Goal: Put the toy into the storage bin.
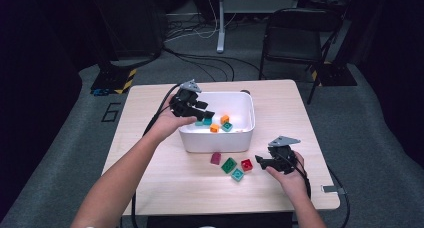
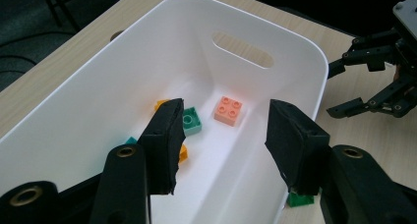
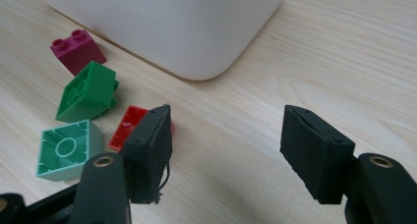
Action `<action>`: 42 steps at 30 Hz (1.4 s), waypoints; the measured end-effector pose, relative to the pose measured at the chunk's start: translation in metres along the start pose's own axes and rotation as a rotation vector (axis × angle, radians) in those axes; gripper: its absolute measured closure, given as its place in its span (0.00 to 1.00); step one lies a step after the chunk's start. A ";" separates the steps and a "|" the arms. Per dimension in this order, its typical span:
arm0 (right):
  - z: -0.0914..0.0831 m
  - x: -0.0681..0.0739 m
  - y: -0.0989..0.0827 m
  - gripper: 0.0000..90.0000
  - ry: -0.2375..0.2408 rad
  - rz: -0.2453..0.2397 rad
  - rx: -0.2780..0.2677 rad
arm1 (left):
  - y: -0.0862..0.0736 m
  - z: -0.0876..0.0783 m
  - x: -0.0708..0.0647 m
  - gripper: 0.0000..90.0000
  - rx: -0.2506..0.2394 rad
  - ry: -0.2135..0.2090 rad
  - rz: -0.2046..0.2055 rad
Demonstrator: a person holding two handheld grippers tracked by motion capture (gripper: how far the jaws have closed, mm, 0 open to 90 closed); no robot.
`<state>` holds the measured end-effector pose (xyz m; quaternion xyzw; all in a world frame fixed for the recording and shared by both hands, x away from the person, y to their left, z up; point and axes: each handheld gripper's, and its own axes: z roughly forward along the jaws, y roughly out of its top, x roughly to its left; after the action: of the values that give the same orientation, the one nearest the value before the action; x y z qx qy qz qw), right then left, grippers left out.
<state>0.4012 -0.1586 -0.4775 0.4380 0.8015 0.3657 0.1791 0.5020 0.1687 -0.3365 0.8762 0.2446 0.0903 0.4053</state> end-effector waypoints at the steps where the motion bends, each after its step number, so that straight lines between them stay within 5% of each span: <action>1: 0.000 0.001 0.000 0.40 0.005 0.002 -0.006 | -0.001 -0.002 -0.002 0.54 0.001 0.003 0.006; 20: 0.003 0.015 0.003 0.43 0.043 -0.022 -0.005 | -0.038 -0.031 -0.038 0.53 -0.028 0.029 0.023; 29: 0.012 0.026 0.003 0.42 0.047 -0.042 0.013 | -0.069 -0.038 -0.053 0.52 -0.045 0.023 -0.015; 37: 0.018 0.034 0.003 0.42 0.053 -0.050 0.022 | -0.097 -0.039 -0.061 0.52 -0.069 0.054 -0.065; 42: 0.024 0.042 0.004 0.41 0.057 -0.061 0.035 | -0.109 -0.039 -0.065 0.52 -0.074 0.082 -0.060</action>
<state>0.3947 -0.1115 -0.4897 0.4060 0.8254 0.3583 0.1597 0.3931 0.2219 -0.3906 0.8484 0.2835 0.1229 0.4298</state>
